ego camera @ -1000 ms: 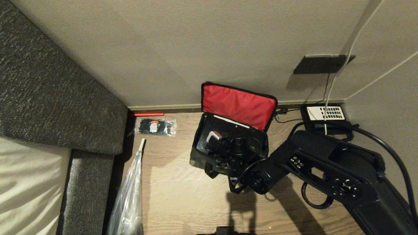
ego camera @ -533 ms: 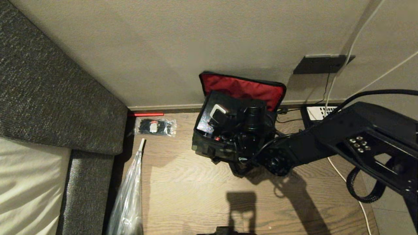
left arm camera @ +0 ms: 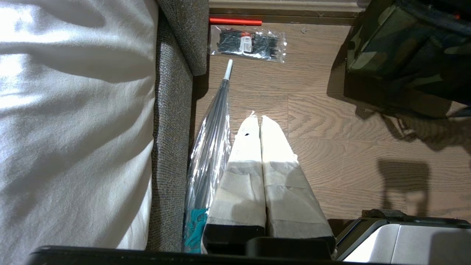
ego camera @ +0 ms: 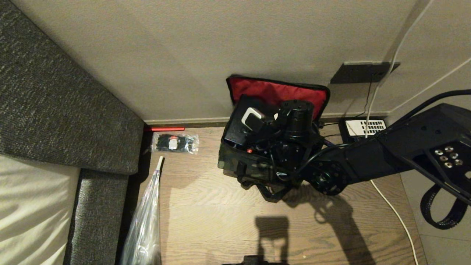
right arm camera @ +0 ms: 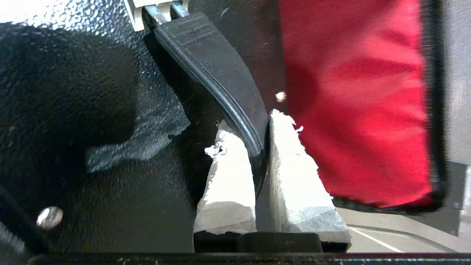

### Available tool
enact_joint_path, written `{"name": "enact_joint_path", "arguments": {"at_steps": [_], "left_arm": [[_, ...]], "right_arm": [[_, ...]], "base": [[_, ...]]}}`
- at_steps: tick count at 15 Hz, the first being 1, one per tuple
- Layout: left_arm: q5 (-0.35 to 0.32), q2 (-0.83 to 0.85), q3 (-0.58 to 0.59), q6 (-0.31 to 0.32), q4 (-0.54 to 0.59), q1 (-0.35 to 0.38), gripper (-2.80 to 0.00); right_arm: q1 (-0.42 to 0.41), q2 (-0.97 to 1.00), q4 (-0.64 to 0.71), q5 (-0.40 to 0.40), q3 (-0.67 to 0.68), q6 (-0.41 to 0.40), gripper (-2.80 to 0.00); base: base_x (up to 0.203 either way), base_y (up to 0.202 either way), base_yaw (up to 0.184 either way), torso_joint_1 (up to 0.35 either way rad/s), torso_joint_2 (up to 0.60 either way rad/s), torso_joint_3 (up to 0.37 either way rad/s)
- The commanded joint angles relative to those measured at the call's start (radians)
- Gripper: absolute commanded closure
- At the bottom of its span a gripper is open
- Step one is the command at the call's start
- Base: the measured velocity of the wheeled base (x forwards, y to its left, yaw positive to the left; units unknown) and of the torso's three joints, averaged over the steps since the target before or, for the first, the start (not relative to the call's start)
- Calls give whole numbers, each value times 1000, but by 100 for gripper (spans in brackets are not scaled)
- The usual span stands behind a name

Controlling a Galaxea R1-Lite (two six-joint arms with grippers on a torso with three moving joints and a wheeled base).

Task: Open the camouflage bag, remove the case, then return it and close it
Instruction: Grip the handle

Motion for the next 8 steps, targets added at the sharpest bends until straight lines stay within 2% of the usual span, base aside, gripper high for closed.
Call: {"name": "enact_joint_path", "arguments": {"at_steps": [1,5,8], "left_arm": [[0,-2,3,0,0,0,0],[0,-2,3,0,0,0,0],[0,-2,3,0,0,0,0]], "right_arm": [[-2,-5,-5,-2,12,-6,0],[-2,19,-2,-3,40,3,0],[-2,46,9,-2,84,66,0]], "base": [[0,0,0,0,0,0],[0,0,0,0,0,0],[0,0,0,0,0,0]]}}
